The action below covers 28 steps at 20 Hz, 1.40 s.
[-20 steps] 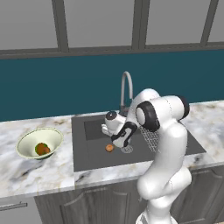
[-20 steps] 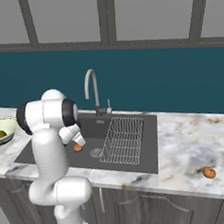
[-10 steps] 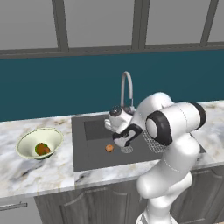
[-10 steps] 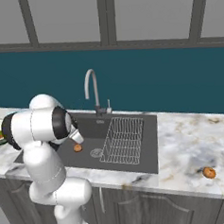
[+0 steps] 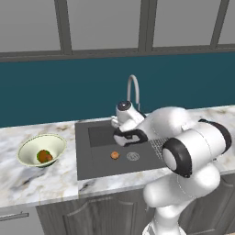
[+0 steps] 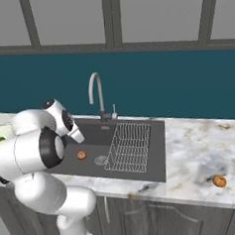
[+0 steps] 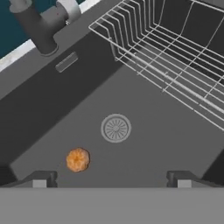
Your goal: There is a mixed pile of frozen fruits and vegetables on the counter. Locate all the frozen vegetables and place the items in a bowl on the counter. Take all the frozen fruits and defrost them in a running sink.
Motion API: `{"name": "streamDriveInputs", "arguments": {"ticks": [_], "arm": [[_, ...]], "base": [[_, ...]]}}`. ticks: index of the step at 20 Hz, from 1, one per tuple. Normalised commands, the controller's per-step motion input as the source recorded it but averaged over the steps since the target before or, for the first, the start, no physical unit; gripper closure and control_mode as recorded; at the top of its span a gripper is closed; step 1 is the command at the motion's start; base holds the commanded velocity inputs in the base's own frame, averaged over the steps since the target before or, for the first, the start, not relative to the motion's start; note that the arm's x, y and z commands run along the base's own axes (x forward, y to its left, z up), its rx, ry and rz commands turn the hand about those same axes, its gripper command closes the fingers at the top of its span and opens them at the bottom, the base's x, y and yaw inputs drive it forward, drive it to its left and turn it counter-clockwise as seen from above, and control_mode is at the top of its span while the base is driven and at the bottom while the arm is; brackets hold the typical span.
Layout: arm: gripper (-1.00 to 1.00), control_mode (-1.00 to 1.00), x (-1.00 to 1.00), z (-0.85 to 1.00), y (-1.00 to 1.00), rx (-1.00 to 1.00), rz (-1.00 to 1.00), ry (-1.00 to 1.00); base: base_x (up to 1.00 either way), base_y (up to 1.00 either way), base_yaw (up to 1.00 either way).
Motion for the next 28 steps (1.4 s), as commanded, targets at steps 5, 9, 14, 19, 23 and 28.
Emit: {"name": "streamDriveInputs", "arguments": {"ticks": [5, 9, 14, 19, 23, 28], "arm": [[-1.0, -1.0, -0.53, 0.41, 0.0, 0.0, 0.0, 0.04], [-1.0, -1.0, -0.6, 0.35, -0.01, 0.0, 0.0, 0.03], [-1.0, -1.0, -0.61, 0.21, -0.18, 0.0, 0.0, 0.01], [-1.0, -1.0, -0.51, 0.02, -0.35, 0.0, 0.0, 0.0], [-1.0, -1.0, -0.27, 0.0, -0.45, 0.01, 0.0, -0.02], [-1.0, -1.0, -0.07, 0.0, -0.46, 0.01, 0.02, -0.02]], "base": [[0.0, 0.0, 0.0], [0.0, 0.0, 0.0], [0.0, 0.0, 0.0], [0.0, 0.0, 0.0], [0.0, 0.0, 0.0], [0.0, 0.0, 0.0]]}}
